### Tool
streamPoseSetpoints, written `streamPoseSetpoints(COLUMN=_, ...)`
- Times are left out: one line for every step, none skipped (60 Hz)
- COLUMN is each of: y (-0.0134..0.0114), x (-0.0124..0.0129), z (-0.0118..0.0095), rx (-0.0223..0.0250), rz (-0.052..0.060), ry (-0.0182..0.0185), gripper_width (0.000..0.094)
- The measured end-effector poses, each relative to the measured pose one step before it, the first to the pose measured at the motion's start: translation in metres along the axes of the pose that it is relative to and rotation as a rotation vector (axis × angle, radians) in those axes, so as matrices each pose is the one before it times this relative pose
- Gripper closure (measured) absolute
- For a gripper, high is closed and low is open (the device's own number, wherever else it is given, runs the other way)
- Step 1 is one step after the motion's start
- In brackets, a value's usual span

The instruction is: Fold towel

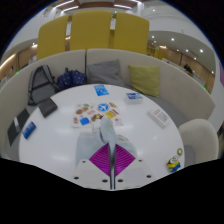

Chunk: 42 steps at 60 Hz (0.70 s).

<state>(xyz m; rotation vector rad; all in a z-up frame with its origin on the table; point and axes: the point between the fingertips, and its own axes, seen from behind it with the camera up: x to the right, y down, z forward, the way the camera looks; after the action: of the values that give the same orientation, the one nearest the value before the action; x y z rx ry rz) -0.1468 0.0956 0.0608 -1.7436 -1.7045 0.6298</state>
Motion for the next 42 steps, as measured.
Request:
streamPoseSetpoints(y=0.00386, x=0.00503, z=0.00496, rx=-0.00090, rz=-0.0115, ry=0.01059, gripper_width=0.0891)
streamPoseSetpoints(y=0.00393, x=0.00399, z=0.00548, rx=0.00004, rz=-0.0106, ry=0.00835, gripper_width=0.0890)
streamPoseSetpoints(y=0.00435, x=0.00352, z=0.00484, rx=-0.00171, rz=-0.0100, ry=0.00706, gripper_width=0.0891)
streamPoseSetpoints(y=0.00463, x=0.00502, z=0.00274, rx=-0.00400, rz=-0.0114, ry=0.00398, gripper_width=0.0888)
streamPoseSetpoints(y=0.00478, x=0.00303, z=0.00467, rx=-0.00288, rz=-0.0106, ry=0.00698, gripper_width=0.0868)
streamPoseSetpoints(y=0.00425, x=0.00227, z=0.00488, rx=-0.00367, rz=-0.0106, ry=0.00689, gripper_width=0.0821)
streamPoseSetpoints(y=0.00412, x=0.00219, z=0.00403, rx=-0.00395, rz=-0.0087, ry=0.00579, gripper_width=0.0774)
streamPoseSetpoints(y=0.00380, x=0.00122, z=0.00365, rx=-0.00384, rz=-0.0064, ry=0.00133, gripper_width=0.0697)
streamPoseSetpoints(y=0.00381, x=0.00148, z=0.00254, rx=-0.00585, rz=-0.0050, ry=0.00257, gripper_width=0.0619)
streamPoseSetpoints(y=0.00332, x=0.00254, z=0.00173, rx=-0.00706, rz=-0.0043, ry=0.00632, gripper_width=0.0541)
streamPoseSetpoints(y=0.00202, x=0.00318, z=0.00053, rx=-0.00428, rz=-0.0028, ry=0.00886, gripper_width=0.0464)
streamPoseSetpoints(y=0.00085, x=0.00484, z=-0.00201, rx=-0.00045, rz=-0.0016, ry=0.00748, gripper_width=0.0386)
streamPoseSetpoints(y=0.00003, x=0.00409, z=-0.00233, rx=0.00250, rz=-0.0004, ry=0.00961, gripper_width=0.0308)
streamPoseSetpoints(y=-0.00114, x=0.00353, z=-0.00146, rx=0.00451, rz=-0.0010, ry=0.00720, gripper_width=0.0231)
streamPoseSetpoints(y=-0.00113, x=0.00292, z=-0.00245, rx=0.00410, rz=-0.0011, ry=0.00597, gripper_width=0.0153)
streamPoseSetpoints(y=-0.00153, x=0.00302, z=-0.00345, rx=0.00333, rz=-0.0012, ry=0.00485, gripper_width=0.0075)
streamPoseSetpoints(y=-0.00194, x=0.00277, z=-0.00445, rx=0.00376, rz=-0.0001, ry=0.00320, gripper_width=0.0051)
streamPoseSetpoints(y=-0.00212, x=0.00172, z=-0.00563, rx=0.00281, rz=0.0013, ry=-0.00140, gripper_width=0.0055)
streamPoseSetpoints(y=-0.00305, x=0.00310, z=-0.00639, rx=0.00237, rz=0.0048, ry=0.00217, gripper_width=0.0067)
streamPoseSetpoints(y=-0.00247, x=0.00166, z=-0.00762, rx=0.00357, rz=0.0070, ry=-0.00137, gripper_width=0.0069)
streamPoseSetpoints(y=-0.00236, x=0.00113, z=-0.00874, rx=0.00321, rz=0.0086, ry=-0.00312, gripper_width=0.0065)
streamPoseSetpoints(y=-0.00234, x=0.00107, z=-0.00970, rx=0.00147, rz=0.0097, ry=-0.00227, gripper_width=0.0067)
streamPoseSetpoints(y=-0.00228, x=0.00102, z=-0.01026, rx=0.00035, rz=0.0102, ry=-0.00183, gripper_width=0.0068)
streamPoseSetpoints(y=-0.00211, x=0.00040, z=-0.01123, rx=-0.00097, rz=0.0106, ry=-0.00270, gripper_width=0.0071)
streamPoseSetpoints(y=-0.00229, x=-0.00042, z=-0.01191, rx=0.00027, rz=0.0108, ry=-0.00502, gripper_width=0.0070)
streamPoseSetpoints(y=-0.00214, x=-0.00095, z=-0.01239, rx=0.00119, rz=0.0110, ry=-0.00630, gripper_width=0.0069)
streamPoseSetpoints(y=-0.00224, x=-0.00125, z=-0.01317, rx=0.00148, rz=0.0097, ry=-0.00592, gripper_width=0.0069)
streamPoseSetpoints(y=-0.00222, x=0.00022, z=-0.01464, rx=0.00164, rz=0.0076, ry=-0.00699, gripper_width=0.0070)
streamPoseSetpoints(y=-0.00220, x=-0.00141, z=-0.01378, rx=0.00376, rz=0.0058, ry=-0.00482, gripper_width=0.0068)
streamPoseSetpoints(y=-0.00230, x=-0.00110, z=-0.01421, rx=0.00475, rz=0.0049, ry=-0.00338, gripper_width=0.0067)
streamPoseSetpoints(y=-0.00194, x=-0.00090, z=-0.01448, rx=0.00416, rz=0.0046, ry=-0.00150, gripper_width=0.0069)
streamPoseSetpoints(y=-0.00133, x=-0.00095, z=-0.01498, rx=0.00299, rz=0.0045, ry=-0.00077, gripper_width=0.0066)
streamPoseSetpoints(y=-0.00090, x=-0.00114, z=-0.01513, rx=0.00224, rz=0.0047, ry=-0.00120, gripper_width=0.0067)
streamPoseSetpoints(y=-0.00045, x=-0.00130, z=-0.01498, rx=0.00235, rz=0.0035, ry=-0.00204, gripper_width=0.0068)
streamPoseSetpoints(y=-0.00003, x=-0.00276, z=-0.01454, rx=0.00146, rz=0.0024, ry=-0.00078, gripper_width=0.0067)
streamPoseSetpoints(y=0.00125, x=-0.00135, z=-0.01461, rx=0.00115, rz=0.0030, ry=-0.00071, gripper_width=0.0067)
streamPoseSetpoints(y=0.00024, x=-0.00100, z=-0.01535, rx=0.00160, rz=0.0027, ry=0.00065, gripper_width=0.0068)
streamPoseSetpoints(y=0.00048, x=-0.00094, z=-0.01539, rx=0.00341, rz=0.0034, ry=0.00057, gripper_width=0.0073)
streamPoseSetpoints(y=0.00065, x=-0.00095, z=-0.01578, rx=0.00436, rz=0.0029, ry=0.00049, gripper_width=0.0069)
streamPoseSetpoints(y=0.00076, x=-0.00098, z=-0.01555, rx=0.00504, rz=0.0020, ry=0.00027, gripper_width=0.0068)
streamPoseSetpoints(y=0.00077, x=-0.00105, z=-0.01528, rx=0.00493, rz=0.0012, ry=0.00026, gripper_width=0.0069)
streamPoseSetpoints(y=0.00138, x=-0.00196, z=-0.01223, rx=0.00457, rz=0.0007, ry=0.00055, gripper_width=0.0069)
